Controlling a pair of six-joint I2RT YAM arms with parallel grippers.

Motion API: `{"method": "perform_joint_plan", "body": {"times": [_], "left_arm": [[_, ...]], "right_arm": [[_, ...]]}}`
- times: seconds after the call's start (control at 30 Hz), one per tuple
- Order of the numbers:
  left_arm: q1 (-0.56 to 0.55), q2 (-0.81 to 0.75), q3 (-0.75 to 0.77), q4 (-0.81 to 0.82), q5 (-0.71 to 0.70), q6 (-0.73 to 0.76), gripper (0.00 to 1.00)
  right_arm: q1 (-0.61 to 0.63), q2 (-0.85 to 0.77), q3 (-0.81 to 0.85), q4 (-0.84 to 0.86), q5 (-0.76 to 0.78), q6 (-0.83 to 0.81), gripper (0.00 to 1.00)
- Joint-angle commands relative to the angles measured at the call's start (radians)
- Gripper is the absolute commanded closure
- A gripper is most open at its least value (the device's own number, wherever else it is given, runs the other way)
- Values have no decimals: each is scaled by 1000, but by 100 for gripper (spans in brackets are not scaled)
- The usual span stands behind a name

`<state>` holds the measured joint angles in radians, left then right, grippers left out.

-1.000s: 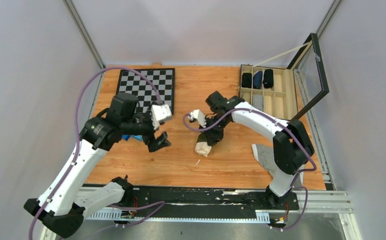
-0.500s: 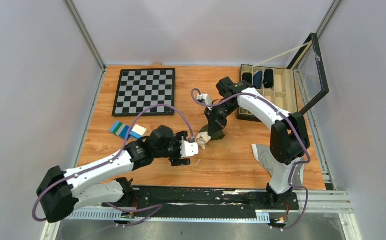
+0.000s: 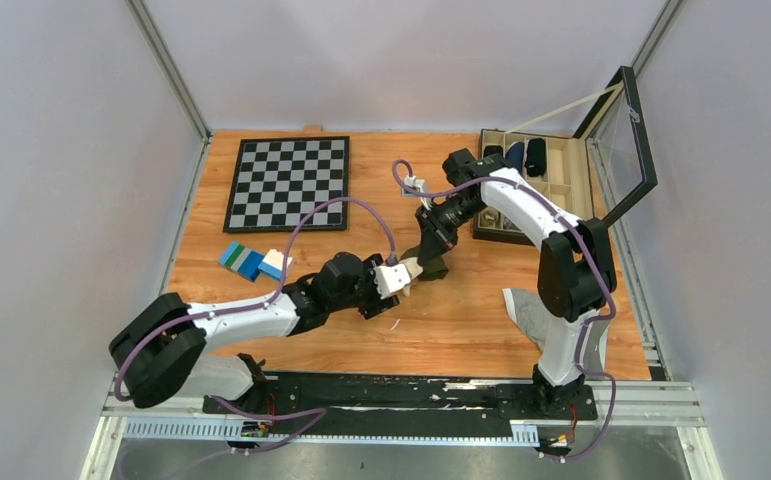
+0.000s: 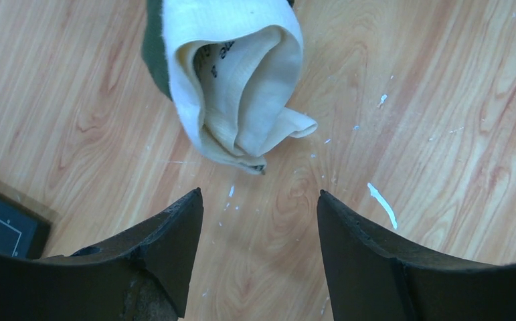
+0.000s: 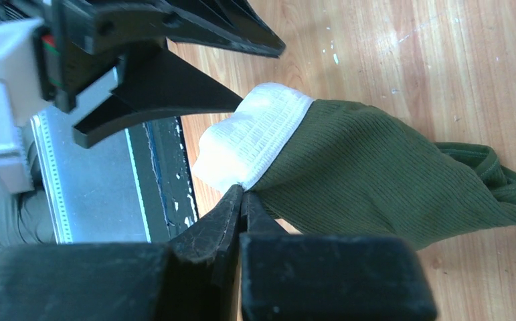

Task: Roll the underwear
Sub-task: Flatten out the underwear at the center of the board.

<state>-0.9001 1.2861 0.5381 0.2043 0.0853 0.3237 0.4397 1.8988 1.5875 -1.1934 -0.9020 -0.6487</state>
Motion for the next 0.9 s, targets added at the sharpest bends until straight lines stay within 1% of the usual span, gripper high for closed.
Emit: {"method": "perform_joint_plan", "body": {"times": [0.0, 0.17, 0.33, 0.37, 0.43, 0.47, 0.53, 0.6, 0.63, 0.73, 0.87], "left_arm": [[6, 65, 60, 103, -10, 20, 31], [18, 122, 61, 185, 0, 59, 33], [22, 168, 63, 230, -37, 108, 41], [27, 169, 64, 229, -19, 128, 45], [32, 153, 65, 209, 16, 177, 58], [34, 139, 67, 194, 12, 194, 67], [45, 102, 86, 125, 13, 225, 86], [60, 45, 118, 15, 17, 245, 97], [68, 12, 134, -52, 22, 249, 100], [84, -107, 184, -303, 101, 275, 100], [74, -315, 164, -469, 259, 253, 100]], "right_arm": [[-2, 17, 50, -36, -90, -35, 100], [-5, 15, 57, -53, -103, -40, 100], [-7, 9, 39, -54, -108, -45, 100], [-8, 6, 32, -52, -108, -45, 100], [-8, 3, 18, -47, -112, -42, 100], [-9, 0, 16, -46, -113, -41, 100], [-9, -12, 16, -51, -116, -33, 100], [-7, -29, 23, -62, -115, -22, 100], [-2, -43, 27, -65, -110, -14, 100], [30, -113, 21, -82, -81, -2, 100], [97, -230, -62, -58, -53, 18, 100]]}}
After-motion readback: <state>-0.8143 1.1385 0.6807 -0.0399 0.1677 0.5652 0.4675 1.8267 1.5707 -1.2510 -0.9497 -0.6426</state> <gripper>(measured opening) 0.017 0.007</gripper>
